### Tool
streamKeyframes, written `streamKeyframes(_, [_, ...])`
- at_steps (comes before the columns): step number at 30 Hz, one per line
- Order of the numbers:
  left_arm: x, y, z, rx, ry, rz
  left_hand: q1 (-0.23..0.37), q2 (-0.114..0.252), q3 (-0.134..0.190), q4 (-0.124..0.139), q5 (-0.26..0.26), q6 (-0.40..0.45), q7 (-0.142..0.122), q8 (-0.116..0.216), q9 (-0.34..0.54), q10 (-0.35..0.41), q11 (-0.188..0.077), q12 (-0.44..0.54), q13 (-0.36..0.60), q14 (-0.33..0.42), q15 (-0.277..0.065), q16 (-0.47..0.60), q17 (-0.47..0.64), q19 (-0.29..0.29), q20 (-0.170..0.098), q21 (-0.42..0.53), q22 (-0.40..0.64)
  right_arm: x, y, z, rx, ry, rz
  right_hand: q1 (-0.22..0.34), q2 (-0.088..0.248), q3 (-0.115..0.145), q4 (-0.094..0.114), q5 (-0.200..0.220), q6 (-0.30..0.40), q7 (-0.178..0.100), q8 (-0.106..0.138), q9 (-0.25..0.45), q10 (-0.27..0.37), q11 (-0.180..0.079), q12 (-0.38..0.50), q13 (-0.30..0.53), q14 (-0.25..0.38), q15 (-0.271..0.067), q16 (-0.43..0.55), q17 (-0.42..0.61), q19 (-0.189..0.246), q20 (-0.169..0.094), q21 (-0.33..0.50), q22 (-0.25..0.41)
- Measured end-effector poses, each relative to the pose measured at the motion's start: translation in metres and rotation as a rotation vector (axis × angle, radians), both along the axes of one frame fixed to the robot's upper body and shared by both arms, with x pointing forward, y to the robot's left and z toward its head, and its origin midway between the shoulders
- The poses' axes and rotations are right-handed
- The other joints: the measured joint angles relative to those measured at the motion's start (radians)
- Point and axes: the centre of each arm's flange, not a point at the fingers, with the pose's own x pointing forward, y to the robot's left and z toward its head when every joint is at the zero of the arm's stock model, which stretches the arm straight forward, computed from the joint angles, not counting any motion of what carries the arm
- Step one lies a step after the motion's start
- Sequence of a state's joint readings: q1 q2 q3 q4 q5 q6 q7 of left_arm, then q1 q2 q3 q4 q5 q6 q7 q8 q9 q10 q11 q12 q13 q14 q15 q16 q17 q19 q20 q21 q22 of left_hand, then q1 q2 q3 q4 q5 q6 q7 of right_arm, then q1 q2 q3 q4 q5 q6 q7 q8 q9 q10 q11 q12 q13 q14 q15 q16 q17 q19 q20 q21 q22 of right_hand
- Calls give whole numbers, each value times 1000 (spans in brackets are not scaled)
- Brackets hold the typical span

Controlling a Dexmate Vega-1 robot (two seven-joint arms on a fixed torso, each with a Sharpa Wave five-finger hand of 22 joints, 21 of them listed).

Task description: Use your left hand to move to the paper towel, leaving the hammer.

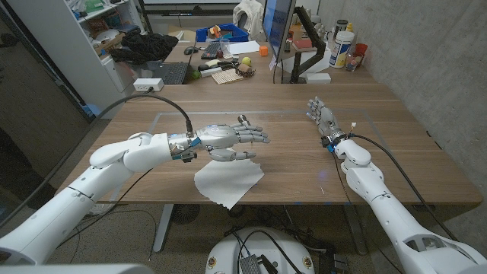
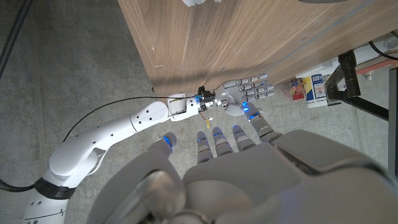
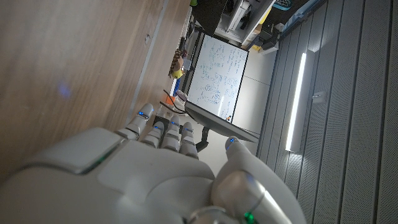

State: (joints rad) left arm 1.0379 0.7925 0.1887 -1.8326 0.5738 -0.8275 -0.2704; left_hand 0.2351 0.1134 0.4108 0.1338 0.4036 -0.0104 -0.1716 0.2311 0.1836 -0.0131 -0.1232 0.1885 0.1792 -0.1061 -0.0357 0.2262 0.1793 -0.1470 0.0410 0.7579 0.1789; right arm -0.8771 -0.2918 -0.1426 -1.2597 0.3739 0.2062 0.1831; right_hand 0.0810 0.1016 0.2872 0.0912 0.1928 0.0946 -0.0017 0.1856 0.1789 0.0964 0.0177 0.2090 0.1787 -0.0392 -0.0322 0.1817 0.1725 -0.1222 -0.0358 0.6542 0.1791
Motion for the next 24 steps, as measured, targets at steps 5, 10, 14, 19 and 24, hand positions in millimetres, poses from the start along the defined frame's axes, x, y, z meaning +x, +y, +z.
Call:
streamKeyframes(5, [1,1,-2,-8,12,1,5,5,0,0,0,0,0,0,0,0,0,0,0,0,0,0,0,0,0,-2,0,0,1,0,-1,0,2,0,0,0,0,0,0,0,0,0,0,0,0,0,0,0,0,0,0,0,0,0])
streamKeyframes(10, [1,2,-6,-12,26,4,5,5,0,0,0,0,0,0,0,0,0,0,0,0,0,0,0,0,0,-4,0,1,2,0,-2,0,3,0,0,-3,3,0,0,0,0,0,0,0,0,0,0,0,0,0,0,0,0,0])
streamKeyframes(14, [2,3,-8,-10,35,7,5,5,0,0,0,0,0,0,0,0,0,0,0,0,0,-1,0,0,0,-4,0,1,3,0,-4,0,3,0,0,-3,3,0,0,0,0,0,0,0,0,0,0,0,0,0,0,0,-4,0])
streamKeyframes(19, [3,3,-10,-7,49,12,5,5,0,0,0,4,4,0,0,0,0,0,0,0,0,-5,0,0,0,-4,0,1,3,0,-5,2,4,0,0,0,6,0,0,0,0,0,0,0,0,0,0,0,0,0,0,0,-4,0])
streamKeyframes(24, [4,4,-12,0,68,19,5,5,0,0,0,4,4,0,0,0,0,0,0,0,0,-5,0,0,0,-4,0,1,5,-1,-5,4,4,0,0,0,6,0,0,0,0,0,0,0,0,0,0,0,0,0,0,0,-4,0])
